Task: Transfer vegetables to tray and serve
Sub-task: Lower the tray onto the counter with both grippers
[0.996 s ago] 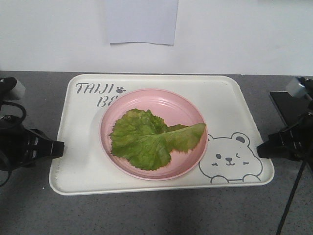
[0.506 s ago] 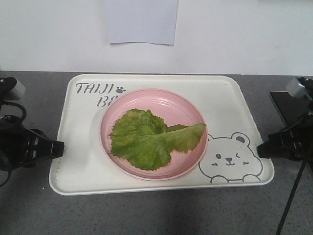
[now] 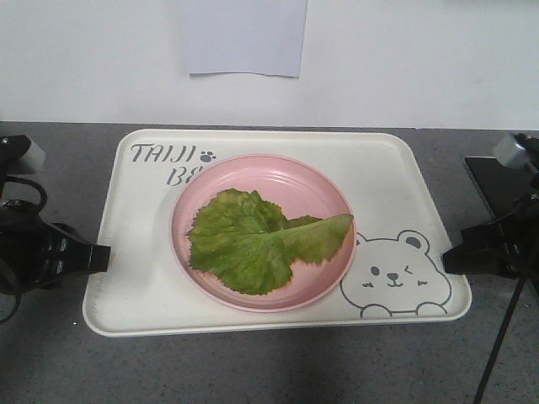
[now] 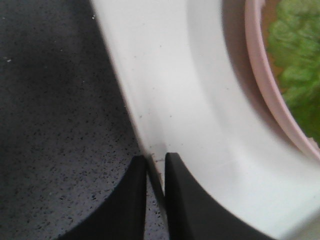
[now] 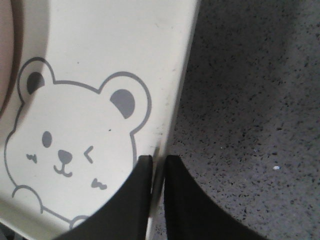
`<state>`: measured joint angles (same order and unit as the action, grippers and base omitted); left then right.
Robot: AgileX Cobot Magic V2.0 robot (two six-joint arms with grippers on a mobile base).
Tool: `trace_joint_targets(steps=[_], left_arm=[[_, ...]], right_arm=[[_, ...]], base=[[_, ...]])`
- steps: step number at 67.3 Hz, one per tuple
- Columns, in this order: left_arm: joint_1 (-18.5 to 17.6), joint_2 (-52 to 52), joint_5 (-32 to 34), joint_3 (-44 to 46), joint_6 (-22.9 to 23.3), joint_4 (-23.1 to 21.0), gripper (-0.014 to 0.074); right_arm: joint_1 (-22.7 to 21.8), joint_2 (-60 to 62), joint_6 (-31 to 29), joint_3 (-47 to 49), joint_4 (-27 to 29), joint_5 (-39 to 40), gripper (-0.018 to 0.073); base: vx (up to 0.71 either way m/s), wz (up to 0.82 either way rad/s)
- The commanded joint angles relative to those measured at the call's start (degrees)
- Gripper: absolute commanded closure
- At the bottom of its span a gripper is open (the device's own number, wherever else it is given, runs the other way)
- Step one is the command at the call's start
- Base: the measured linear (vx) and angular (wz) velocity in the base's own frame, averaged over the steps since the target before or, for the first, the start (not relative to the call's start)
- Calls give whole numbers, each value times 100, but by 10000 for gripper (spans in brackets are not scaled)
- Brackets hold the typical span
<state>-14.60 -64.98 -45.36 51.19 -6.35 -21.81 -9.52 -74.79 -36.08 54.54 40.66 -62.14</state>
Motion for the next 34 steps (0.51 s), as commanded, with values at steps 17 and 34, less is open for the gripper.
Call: trace_joint_targets(steps=[17,34], left_arm=[[-61,-560,435,167,-233,144,602],[-61,-1037,697,167,-238,319,602]], right_arm=[[25,120,279,171,120,-26,565],[31,-351,526,152,-179,-45,565]], base=[[0,0],[0,0]])
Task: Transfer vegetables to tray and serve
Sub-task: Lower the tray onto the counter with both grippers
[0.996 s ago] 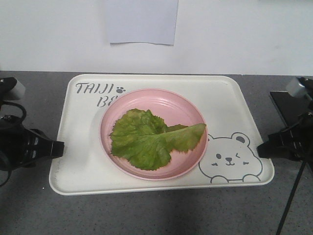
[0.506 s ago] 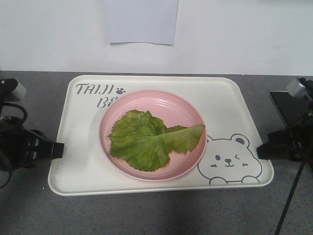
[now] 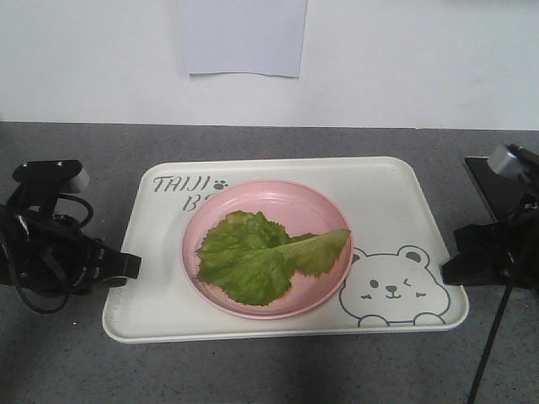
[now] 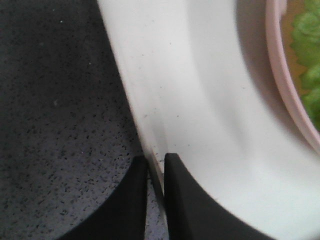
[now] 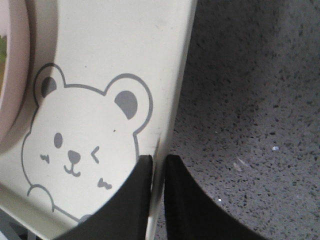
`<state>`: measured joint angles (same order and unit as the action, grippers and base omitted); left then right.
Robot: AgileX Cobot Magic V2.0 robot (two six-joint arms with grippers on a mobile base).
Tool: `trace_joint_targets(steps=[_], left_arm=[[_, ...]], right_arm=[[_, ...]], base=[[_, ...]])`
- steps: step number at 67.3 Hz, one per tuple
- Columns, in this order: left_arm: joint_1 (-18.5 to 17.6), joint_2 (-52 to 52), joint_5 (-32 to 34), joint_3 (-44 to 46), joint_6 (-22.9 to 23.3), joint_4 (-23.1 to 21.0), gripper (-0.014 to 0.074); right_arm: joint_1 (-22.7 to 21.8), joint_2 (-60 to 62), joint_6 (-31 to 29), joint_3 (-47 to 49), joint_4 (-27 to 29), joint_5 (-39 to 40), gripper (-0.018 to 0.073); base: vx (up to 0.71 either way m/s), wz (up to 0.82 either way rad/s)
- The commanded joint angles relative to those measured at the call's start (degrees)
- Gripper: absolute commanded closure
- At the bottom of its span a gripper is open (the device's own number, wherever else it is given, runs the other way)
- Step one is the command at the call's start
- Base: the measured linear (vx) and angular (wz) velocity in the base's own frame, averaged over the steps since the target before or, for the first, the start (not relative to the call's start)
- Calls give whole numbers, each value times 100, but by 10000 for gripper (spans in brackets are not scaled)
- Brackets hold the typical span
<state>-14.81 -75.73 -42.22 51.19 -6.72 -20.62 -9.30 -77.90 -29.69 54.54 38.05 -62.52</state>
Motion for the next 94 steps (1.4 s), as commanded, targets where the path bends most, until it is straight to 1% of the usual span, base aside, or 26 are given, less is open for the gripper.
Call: trace_joint_targets(steps=[1,7,13,25,37,49,63,70,77,82,88,94], left_arm=[[-39,23,382,167,-201,215,602],[-39,-90,382,167,-201,337,602],[-39,-212,401,167,-201,361,602],[-39,-417,565,167,-201,540,602],[-39,-529,428,167,-201,634,602],[-39,-601,298,167,-201,639,596],[-39,-686,243,167,-201,638,568],[-39,-686,260,167,-201,638,531],[-39,-686,254,167,-201,638,465],[-39,-675,239,167,-201,638,407],[-39,-668,201,167,-201,638,319],[-39,-668,141,167,-201,638,249]], right_arm=[[9,-72,-113,152,81,-7,565],[9,-298,-118,152,71,12,565],[9,-504,-118,152,42,14,565],[9,-943,-169,152,-14,32,563],[9,-1156,-186,152,-48,3,546],[9,-1190,-181,152,-185,-3,496],[9,-1190,-116,152,-286,-46,401],[9,-1190,-116,152,-286,-80,344],[9,-1190,-121,152,-288,-67,295],[9,-1190,-169,152,-288,-60,281],[9,-1175,-201,152,-282,-56,281],[9,-1113,-231,167,-273,-74,281]], base=[[0,0],[0,0],[0,0],[0,0],[0,0],[0,0],[0,0],[0,0],[0,0],[0,0],[0,0],[0,0]])
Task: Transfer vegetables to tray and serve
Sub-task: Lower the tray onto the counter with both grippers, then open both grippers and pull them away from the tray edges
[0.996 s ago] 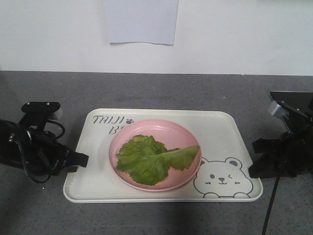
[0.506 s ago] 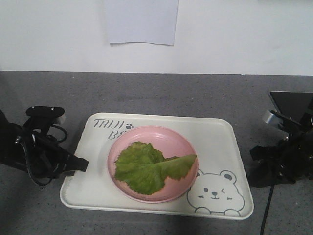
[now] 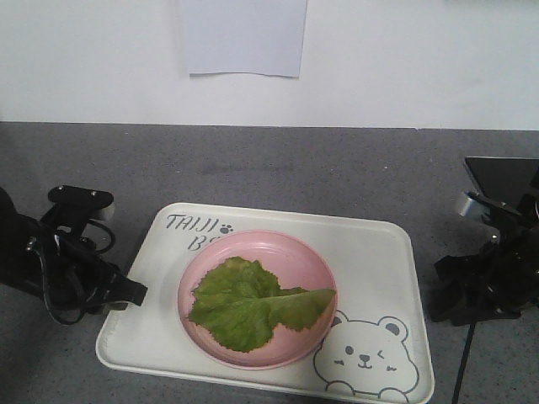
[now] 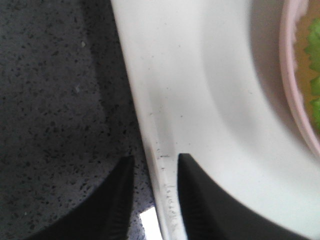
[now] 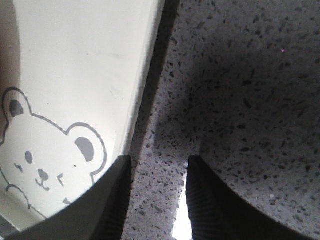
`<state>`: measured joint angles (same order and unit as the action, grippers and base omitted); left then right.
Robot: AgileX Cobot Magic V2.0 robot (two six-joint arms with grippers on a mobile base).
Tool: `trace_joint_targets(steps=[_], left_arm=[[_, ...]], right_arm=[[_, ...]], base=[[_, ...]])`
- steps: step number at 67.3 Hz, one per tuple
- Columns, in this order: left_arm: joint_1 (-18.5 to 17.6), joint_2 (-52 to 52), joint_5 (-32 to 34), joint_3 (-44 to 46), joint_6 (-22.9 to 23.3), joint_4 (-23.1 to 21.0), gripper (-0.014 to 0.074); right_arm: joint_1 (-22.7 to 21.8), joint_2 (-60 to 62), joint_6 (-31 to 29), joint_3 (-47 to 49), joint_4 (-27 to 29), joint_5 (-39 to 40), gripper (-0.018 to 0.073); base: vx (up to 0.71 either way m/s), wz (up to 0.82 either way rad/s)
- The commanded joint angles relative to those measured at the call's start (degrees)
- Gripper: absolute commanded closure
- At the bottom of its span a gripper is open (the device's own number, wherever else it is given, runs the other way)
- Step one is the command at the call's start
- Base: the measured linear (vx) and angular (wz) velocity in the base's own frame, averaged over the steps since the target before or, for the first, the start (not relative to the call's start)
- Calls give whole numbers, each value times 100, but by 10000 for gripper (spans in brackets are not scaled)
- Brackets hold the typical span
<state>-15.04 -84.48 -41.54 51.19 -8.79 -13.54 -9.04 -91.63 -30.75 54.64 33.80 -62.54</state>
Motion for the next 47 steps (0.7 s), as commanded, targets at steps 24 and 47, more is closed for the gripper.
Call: trace_joint_targets(steps=[24,47], left_arm=[[-17,818,-314,167,-97,331,171],[-17,2242,-570,167,188,985,170]], right_arm=[[-17,1102,-213,157,144,-12,284],[192,2383,-136,157,-67,7,284]], base=[[0,0],[0,0]])
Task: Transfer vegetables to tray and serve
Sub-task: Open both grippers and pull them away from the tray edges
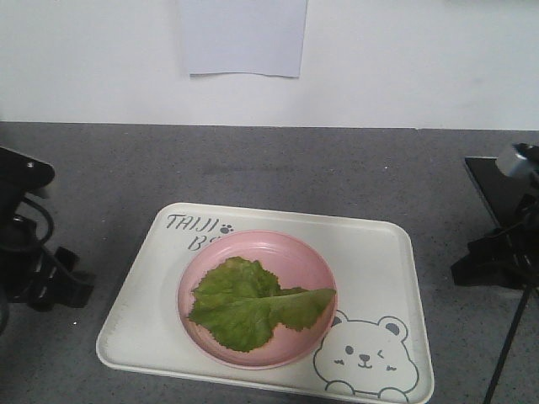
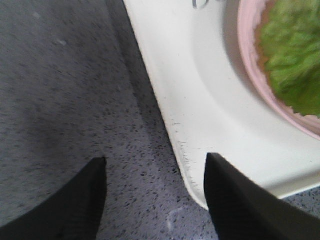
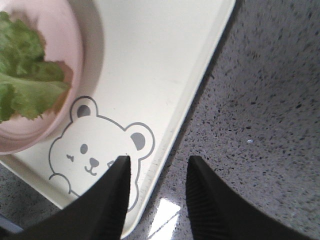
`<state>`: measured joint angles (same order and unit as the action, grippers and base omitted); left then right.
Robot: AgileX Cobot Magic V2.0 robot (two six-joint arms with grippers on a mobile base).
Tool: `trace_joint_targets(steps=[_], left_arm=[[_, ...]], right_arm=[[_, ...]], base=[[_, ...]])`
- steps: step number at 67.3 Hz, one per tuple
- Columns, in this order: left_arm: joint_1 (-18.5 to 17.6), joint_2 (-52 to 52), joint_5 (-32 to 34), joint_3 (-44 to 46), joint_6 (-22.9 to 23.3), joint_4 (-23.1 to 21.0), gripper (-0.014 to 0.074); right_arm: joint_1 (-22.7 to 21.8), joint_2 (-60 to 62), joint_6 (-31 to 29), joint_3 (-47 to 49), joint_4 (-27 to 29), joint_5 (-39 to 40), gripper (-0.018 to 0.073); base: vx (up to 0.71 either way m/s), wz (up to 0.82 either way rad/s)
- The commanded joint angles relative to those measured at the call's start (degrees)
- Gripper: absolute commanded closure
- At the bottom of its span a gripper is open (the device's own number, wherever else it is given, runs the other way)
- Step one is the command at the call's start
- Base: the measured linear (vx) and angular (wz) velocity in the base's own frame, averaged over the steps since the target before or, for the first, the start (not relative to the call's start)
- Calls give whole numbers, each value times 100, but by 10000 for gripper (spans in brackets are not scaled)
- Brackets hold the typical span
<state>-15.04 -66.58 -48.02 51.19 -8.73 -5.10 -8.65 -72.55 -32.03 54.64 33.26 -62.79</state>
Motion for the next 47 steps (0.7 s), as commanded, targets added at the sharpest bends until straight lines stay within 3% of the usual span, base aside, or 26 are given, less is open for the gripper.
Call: trace_joint_targets(steps=[1,11,20,28,47], left_arm=[[-17,503,62,167,212,174,170],[46,960,237,-64,522,438,170],[165,1278,544,-539,737,411,170],[166,1657,770,-959,1044,411,170],[160,2423,1272,-1511,1098,411,170]], right_arm=[[213,529,44,157,-79,39,284],[1030,1068,955,157,-1431,312,284],[1613,1516,1857,102,-2619,421,284],[1733,2065,2254,-276,-3000,731,284],[1715,3137,2257,-1367,-3107,1808,284]], base=[[0,0],[0,0],[0,0],[0,0],[0,0]])
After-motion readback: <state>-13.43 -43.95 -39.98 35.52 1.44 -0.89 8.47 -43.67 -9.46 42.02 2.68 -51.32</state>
